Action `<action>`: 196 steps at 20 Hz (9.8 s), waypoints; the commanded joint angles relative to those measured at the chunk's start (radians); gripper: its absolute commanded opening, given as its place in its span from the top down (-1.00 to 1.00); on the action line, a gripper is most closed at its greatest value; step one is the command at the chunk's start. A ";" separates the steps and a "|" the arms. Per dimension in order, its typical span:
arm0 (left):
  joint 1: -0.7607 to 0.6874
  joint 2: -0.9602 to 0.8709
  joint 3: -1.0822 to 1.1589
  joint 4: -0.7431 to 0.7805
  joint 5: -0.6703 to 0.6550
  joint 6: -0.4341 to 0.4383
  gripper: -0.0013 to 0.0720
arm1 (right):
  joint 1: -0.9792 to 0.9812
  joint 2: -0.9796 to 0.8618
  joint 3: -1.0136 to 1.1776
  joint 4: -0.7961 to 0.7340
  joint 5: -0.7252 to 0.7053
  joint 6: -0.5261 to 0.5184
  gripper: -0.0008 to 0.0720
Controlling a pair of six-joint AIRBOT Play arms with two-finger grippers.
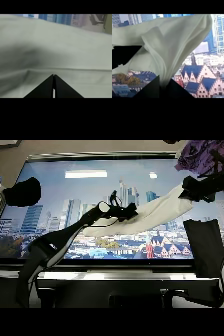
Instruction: Fold the clothes and pants, and hang the long-sleeved shirts on hangers.
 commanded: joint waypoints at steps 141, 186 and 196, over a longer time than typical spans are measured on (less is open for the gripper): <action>0.718 0.500 0.189 0.785 -0.991 0.163 0.91 | -0.381 -0.118 0.192 -0.356 0.154 0.489 0.89; 0.718 0.500 0.189 0.785 -0.990 0.163 0.91 | -0.385 0.211 -0.801 -0.859 -0.083 0.540 -0.21; 0.777 0.715 0.135 0.778 -0.981 0.171 0.91 | -0.063 0.210 -0.393 -0.193 -0.448 0.148 0.89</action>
